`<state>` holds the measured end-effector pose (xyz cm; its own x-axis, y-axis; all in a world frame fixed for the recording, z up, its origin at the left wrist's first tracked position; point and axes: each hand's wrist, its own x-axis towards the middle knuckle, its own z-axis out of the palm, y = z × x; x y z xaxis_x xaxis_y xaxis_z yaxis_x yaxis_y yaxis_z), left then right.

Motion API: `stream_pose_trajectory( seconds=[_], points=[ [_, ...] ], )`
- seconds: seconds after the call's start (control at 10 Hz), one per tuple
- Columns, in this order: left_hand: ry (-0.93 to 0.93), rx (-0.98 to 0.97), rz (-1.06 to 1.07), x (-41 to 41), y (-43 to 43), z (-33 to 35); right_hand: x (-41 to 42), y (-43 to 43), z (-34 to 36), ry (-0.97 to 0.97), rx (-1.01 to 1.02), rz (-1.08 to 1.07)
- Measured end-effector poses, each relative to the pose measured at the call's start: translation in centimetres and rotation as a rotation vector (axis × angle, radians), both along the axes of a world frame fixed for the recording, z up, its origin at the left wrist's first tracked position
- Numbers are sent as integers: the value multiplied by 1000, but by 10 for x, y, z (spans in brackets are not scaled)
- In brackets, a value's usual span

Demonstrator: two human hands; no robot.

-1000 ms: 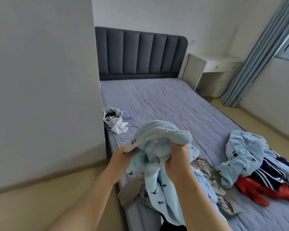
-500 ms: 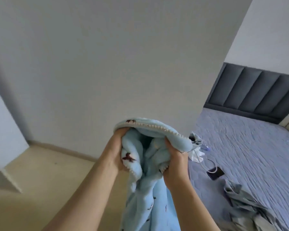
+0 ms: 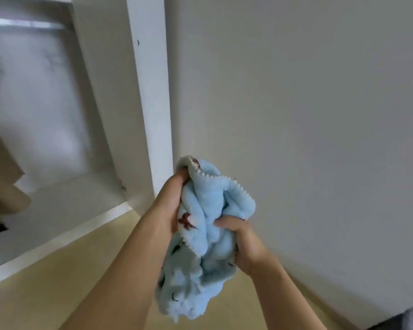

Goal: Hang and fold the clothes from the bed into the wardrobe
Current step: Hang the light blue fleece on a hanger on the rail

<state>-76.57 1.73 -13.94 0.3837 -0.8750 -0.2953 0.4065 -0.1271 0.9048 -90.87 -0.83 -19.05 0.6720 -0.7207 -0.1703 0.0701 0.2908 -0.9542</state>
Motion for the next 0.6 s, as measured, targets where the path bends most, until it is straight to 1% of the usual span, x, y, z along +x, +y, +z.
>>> stream_pose_trajectory(
  seconds=[0.1,0.2,0.3,0.4,0.5,0.6],
  points=[
    [56,-6,95,36,4,1,44,-12,-3,-2,-15,28],
    [118,-89,149,73,15,-13,92,-26,-8,-58,1,-36],
    [-107,-34,280,110,15,-34,137,-45,-17,-20,124,-99],
    [-226,101,164,152,9,-51,186,-64,-21,22,236,-75],
    [-229,267,35,182,-9,-63,231,-91,-24,-11,314,-32],
    [-211,379,107,222,-36,-72,266,-123,-25,-4,361,28]
  ],
)
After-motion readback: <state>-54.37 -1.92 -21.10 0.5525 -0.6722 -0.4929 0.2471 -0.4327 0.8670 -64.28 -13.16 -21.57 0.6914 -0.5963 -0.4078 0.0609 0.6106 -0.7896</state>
